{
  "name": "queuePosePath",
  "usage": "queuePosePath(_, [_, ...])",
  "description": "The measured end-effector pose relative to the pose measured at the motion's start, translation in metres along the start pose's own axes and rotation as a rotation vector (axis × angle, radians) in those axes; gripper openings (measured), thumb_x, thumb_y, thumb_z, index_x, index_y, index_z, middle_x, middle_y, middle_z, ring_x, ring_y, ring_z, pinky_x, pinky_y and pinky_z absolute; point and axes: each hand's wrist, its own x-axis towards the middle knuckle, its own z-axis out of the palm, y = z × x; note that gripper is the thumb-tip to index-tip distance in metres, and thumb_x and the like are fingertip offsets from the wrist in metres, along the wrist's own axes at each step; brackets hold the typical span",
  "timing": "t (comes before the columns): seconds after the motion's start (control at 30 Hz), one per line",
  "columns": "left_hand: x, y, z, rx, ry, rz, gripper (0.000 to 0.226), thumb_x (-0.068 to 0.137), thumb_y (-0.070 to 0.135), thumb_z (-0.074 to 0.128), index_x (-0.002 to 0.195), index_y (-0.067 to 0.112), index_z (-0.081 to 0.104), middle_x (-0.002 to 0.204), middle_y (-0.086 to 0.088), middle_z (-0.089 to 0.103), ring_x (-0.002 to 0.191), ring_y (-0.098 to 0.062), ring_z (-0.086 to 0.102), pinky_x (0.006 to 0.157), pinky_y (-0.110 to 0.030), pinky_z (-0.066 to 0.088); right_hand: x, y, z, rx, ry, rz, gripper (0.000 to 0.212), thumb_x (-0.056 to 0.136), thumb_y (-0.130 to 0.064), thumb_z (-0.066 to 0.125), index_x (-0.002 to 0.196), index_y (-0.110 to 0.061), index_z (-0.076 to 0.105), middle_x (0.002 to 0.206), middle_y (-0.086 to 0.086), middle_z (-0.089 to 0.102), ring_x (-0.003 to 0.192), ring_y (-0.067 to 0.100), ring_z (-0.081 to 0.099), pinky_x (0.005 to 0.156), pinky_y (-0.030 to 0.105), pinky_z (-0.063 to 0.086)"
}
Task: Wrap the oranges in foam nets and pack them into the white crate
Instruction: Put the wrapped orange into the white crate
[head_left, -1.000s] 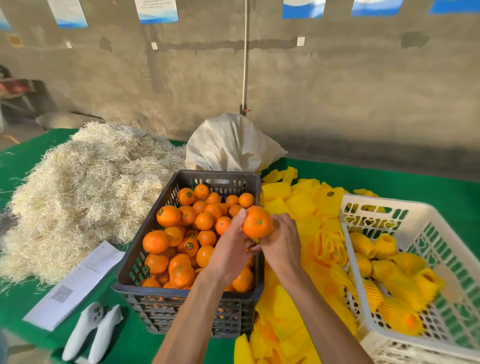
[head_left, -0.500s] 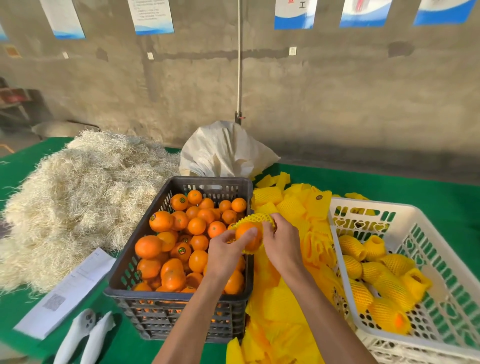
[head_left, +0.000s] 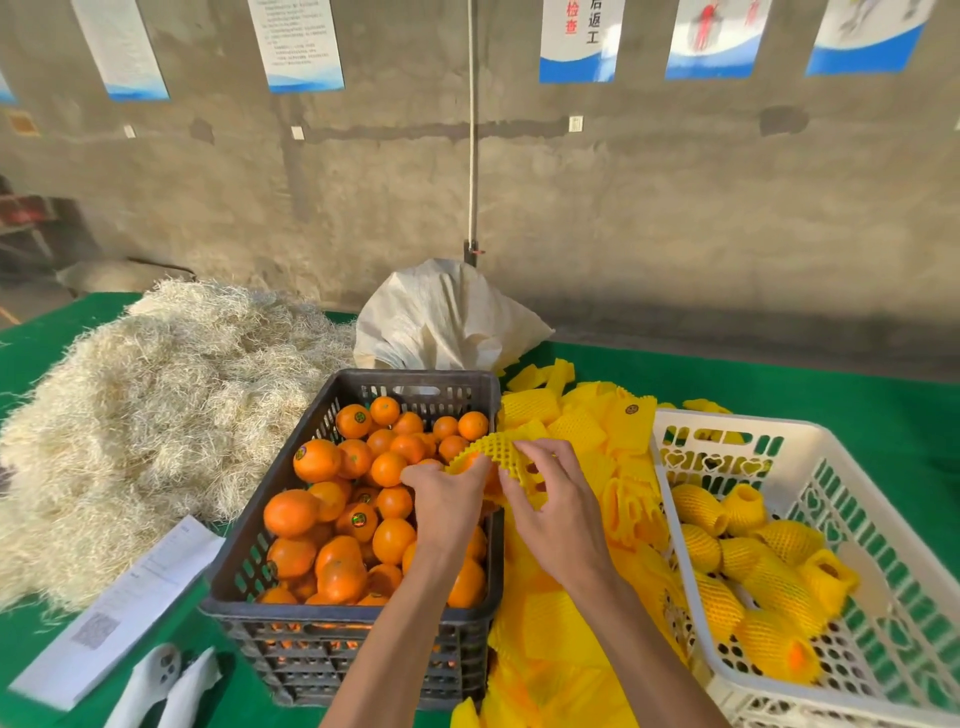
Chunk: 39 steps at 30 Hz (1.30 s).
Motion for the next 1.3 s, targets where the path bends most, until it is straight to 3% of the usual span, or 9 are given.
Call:
queuePosePath(0.13, [-0.004,0.004,0.013,0.046,-0.134,0.079,0.042,0.101,0.021,0.061,0.138,0.014,0.042,0.107,0.000,0.060,0.090,-0.014,0.066,0.080,-0.040,0.060,-0.005,0.011,-0.009,0.047,-0.150,0.010,0.069,0.096,-0.050,0.060,0.155,-0.039,0.027,0.158,-0.021,0.030,0.142,-0.008,0.028,0.105,0.004,0.030])
queuePosePath(0.3, [-0.016,0.011,0.054,0.092,-0.411,-0.042,0.049,0.105,0.024,0.053,0.152,0.012,0.045,0.119,-0.004,0.070,0.110,-0.019,0.067,0.103,-0.048,0.055,-0.012,0.038,-0.035,-0.062,-0.101,0.048,0.082,0.095,-0.035,0.068,0.158,-0.044,0.016,0.164,-0.021,0.018,0.147,-0.004,0.021,0.104,0.016,0.040])
queuePosePath(0.47, [-0.051,0.004,0.116,0.067,-0.571,-0.160,0.039,0.098,0.028,0.064,0.136,0.016,0.060,0.119,-0.001,0.070,0.118,-0.023,0.063,0.108,-0.049,0.051,-0.026,0.078,-0.089,-0.178,0.047,0.239,0.073,0.096,-0.034,0.068,0.157,-0.034,0.028,0.162,-0.015,0.025,0.145,0.007,0.031,0.094,0.017,0.042])
queuePosePath(0.6, [-0.084,-0.005,0.175,-0.100,-0.679,-0.240,0.023,0.098,0.009,0.057,0.112,0.021,0.069,0.085,0.003,0.075,0.082,-0.013,0.068,0.086,-0.038,0.058,-0.045,0.110,-0.126,-0.190,0.091,0.350,0.086,0.090,0.000,0.069,0.156,-0.035,0.026,0.162,-0.015,0.017,0.146,0.013,0.033,0.084,0.008,0.043])
queuePosePath(0.73, [-0.108,-0.012,0.222,-0.219,-0.802,-0.379,0.025,0.098,0.012,0.050,0.119,0.011,0.064,0.111,-0.011,0.062,0.103,-0.022,0.059,0.092,-0.038,0.047,-0.057,0.146,-0.164,-0.130,0.031,0.436,0.087,0.094,-0.004,0.065,0.159,-0.037,0.017,0.167,-0.017,0.003,0.154,0.015,0.016,0.102,0.019,0.045])
queuePosePath(0.83, [-0.118,-0.018,0.238,-0.293,-0.820,-0.459,0.030,0.101,0.017,0.048,0.126,0.011,0.062,0.134,-0.012,0.060,0.128,-0.029,0.055,0.109,-0.043,0.044,-0.062,0.160,-0.175,-0.091,-0.031,0.460,0.083,0.099,-0.028,0.064,0.161,-0.035,0.010,0.167,-0.020,-0.005,0.155,0.007,0.006,0.120,0.033,0.031])
queuePosePath(0.93, [-0.120,-0.018,0.247,-0.271,-0.819,-0.425,0.032,0.107,0.025,0.050,0.134,0.013,0.062,0.137,-0.010,0.064,0.124,-0.024,0.060,0.106,-0.039,0.049,-0.059,0.168,-0.181,-0.098,-0.026,0.500,0.077,0.099,-0.029,0.063,0.161,-0.032,0.016,0.167,-0.019,-0.005,0.155,0.009,0.006,0.121,0.037,0.031])
queuePosePath(1.13, [-0.102,-0.024,0.226,-0.201,-0.775,-0.278,0.036,0.106,0.026,0.057,0.136,0.006,0.059,0.126,-0.009,0.063,0.110,-0.015,0.063,0.103,-0.032,0.051,-0.039,0.166,-0.171,-0.136,0.024,0.478,0.048,0.100,-0.027,0.060,0.146,-0.020,0.049,0.165,-0.007,0.021,0.151,0.014,0.025,0.113,0.038,0.041])
queuePosePath(1.3, [-0.073,-0.025,0.175,-0.110,-0.517,-0.202,0.051,0.104,0.026,0.062,0.150,0.011,0.046,0.151,-0.010,0.053,0.135,-0.024,0.056,0.116,-0.043,0.045,-0.009,0.141,-0.117,-0.106,-0.120,0.372,0.044,0.098,-0.021,0.065,0.140,-0.020,0.055,0.152,-0.002,0.044,0.146,0.017,0.035,0.118,0.037,0.035])
